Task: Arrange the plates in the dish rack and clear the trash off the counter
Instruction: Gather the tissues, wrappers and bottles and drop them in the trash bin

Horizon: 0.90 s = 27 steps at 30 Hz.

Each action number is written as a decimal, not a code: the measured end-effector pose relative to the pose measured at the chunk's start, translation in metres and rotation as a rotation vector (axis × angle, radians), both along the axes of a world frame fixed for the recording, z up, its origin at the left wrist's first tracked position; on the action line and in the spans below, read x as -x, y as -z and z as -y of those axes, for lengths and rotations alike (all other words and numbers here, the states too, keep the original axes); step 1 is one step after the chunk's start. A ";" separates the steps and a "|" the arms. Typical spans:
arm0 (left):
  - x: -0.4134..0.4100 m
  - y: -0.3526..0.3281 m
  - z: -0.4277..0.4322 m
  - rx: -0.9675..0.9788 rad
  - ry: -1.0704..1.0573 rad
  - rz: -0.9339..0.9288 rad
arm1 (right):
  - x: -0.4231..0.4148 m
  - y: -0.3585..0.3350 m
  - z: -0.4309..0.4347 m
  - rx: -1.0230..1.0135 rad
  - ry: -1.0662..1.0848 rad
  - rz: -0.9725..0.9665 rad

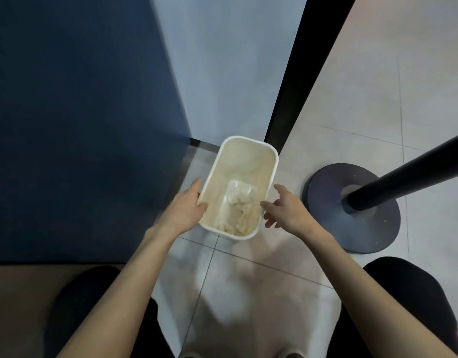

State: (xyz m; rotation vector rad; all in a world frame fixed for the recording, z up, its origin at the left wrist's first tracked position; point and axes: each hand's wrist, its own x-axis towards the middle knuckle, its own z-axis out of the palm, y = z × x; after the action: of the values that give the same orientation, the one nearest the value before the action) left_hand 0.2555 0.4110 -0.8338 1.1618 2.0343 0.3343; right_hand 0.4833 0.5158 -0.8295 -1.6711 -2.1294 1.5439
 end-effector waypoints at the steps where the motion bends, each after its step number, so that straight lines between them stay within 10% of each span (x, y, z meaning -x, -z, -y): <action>1: -0.005 -0.010 0.008 0.003 -0.033 -0.032 | -0.006 -0.008 0.005 -0.003 0.020 0.026; 19: -0.085 -0.398 0.123 0.096 -0.240 0.383 | -0.051 -0.391 0.125 0.203 -0.053 0.063; 27: -0.105 -0.533 0.171 0.029 -0.195 0.227 | -0.045 -0.548 0.163 0.121 -0.148 0.050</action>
State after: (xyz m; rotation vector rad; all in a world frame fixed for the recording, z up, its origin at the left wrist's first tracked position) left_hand 0.3601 0.2400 -0.3011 0.8664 1.9476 0.5073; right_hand 0.5287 0.3524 -0.2815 -1.6357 -2.2757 1.7204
